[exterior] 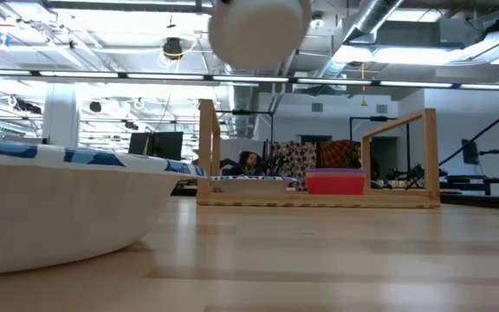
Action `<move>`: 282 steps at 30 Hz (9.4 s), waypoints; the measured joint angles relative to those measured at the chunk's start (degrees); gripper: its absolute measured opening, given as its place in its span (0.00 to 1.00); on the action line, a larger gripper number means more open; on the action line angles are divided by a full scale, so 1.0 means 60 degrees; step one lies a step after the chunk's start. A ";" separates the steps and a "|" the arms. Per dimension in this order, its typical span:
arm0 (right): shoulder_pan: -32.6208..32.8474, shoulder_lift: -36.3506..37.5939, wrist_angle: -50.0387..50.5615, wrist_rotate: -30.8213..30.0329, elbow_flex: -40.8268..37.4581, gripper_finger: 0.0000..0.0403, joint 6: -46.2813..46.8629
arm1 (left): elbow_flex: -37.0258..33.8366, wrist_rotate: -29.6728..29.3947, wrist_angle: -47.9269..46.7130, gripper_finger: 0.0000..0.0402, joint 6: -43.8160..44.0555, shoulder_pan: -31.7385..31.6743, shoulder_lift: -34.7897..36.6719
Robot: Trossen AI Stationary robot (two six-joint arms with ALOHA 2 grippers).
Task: Place and stack bowls onto a shelf
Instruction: Stack the top right blue pattern bowl on top of the other blue pattern bowl on the shelf, then stack the top blue pattern bowl on top of the other blue pattern bowl on the shelf
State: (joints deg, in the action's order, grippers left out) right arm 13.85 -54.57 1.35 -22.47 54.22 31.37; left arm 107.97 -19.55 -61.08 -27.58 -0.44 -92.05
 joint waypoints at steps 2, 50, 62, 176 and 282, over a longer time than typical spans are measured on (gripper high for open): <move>0.0000 0.0107 -0.0053 -0.0181 0.0000 0.24 -0.0236 | 0.0362 0.0185 0.0385 0.00 -0.0063 -0.0513 -0.0597; -0.0040 -0.0284 0.0262 -0.0383 0.0004 0.24 -0.0237 | 0.0626 -0.1304 0.0058 0.31 0.3713 -0.1799 -0.5314; -0.0020 -0.0284 0.0268 -0.0382 0.0004 0.24 -0.0237 | 0.1246 -0.0963 -0.0147 0.38 0.5179 -0.1783 -0.5300; -0.0022 0.0218 -0.0183 -0.0257 0.0007 0.24 -0.0488 | -0.3482 0.0828 0.6047 0.00 0.6053 0.0164 0.0160; -0.0066 -0.2203 -0.2044 0.1313 0.0007 0.24 0.1202 | -1.0223 0.2113 0.2702 0.44 1.7479 0.5549 0.0962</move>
State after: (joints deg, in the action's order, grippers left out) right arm 13.45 -67.79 -10.92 -14.59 54.26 38.59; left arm 46.63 -6.87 -44.87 77.30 32.85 -86.28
